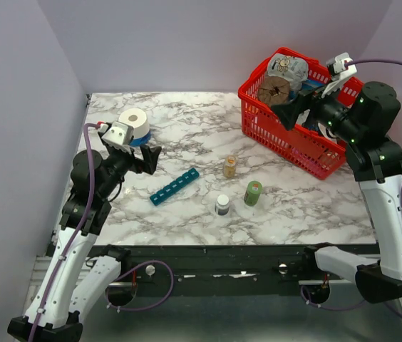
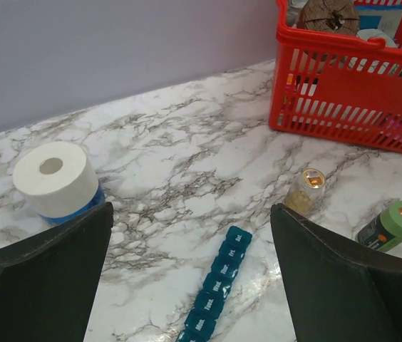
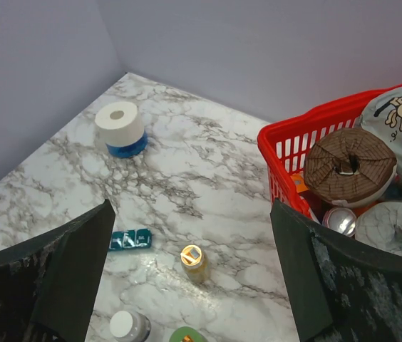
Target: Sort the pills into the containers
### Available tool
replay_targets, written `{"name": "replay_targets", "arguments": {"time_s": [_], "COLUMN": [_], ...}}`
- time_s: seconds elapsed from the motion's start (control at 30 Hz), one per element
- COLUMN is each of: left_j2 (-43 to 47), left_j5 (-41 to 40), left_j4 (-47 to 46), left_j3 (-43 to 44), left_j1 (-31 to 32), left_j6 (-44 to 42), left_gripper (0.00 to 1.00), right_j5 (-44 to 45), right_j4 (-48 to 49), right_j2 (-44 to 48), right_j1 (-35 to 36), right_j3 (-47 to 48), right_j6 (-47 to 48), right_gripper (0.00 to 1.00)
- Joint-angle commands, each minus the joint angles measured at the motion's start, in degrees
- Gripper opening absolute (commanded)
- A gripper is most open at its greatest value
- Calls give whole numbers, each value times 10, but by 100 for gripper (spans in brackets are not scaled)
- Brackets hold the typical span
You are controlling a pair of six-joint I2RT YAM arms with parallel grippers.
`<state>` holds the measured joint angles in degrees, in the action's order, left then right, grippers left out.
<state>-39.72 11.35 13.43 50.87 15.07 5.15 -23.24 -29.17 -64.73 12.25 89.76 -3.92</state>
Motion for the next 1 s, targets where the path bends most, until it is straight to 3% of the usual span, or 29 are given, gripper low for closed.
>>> {"name": "replay_targets", "arguments": {"time_s": [0.0,0.23,0.47,0.73,0.87,0.97], "left_j2": [4,5,11,43,47,47], "left_j5": [15,15,11,5,7,5], "left_j4": [0,-3,-23,-47,-68,-87], "left_j3": [-7,-18,-58,-139,-169,-194], "left_j1": [-1,-1,-1,-1,-1,-1], "left_j6": [-13,-22,-46,-49,-48,-49], "left_gripper": [99,99,99,99,99,99], "right_j5": [-15,-77,-344,-312,-298,-267], "right_j4": [12,10,-58,-151,-206,-223], "right_j2": [-4,-5,-11,-61,-79,-100], "right_j1": [-5,-5,-1,55,111,153], "right_j3": [2,-13,-86,-102,-133,-164], "right_j6": [4,45,330,522,653,698], "right_gripper": [100,100,100,100,100,100]}}
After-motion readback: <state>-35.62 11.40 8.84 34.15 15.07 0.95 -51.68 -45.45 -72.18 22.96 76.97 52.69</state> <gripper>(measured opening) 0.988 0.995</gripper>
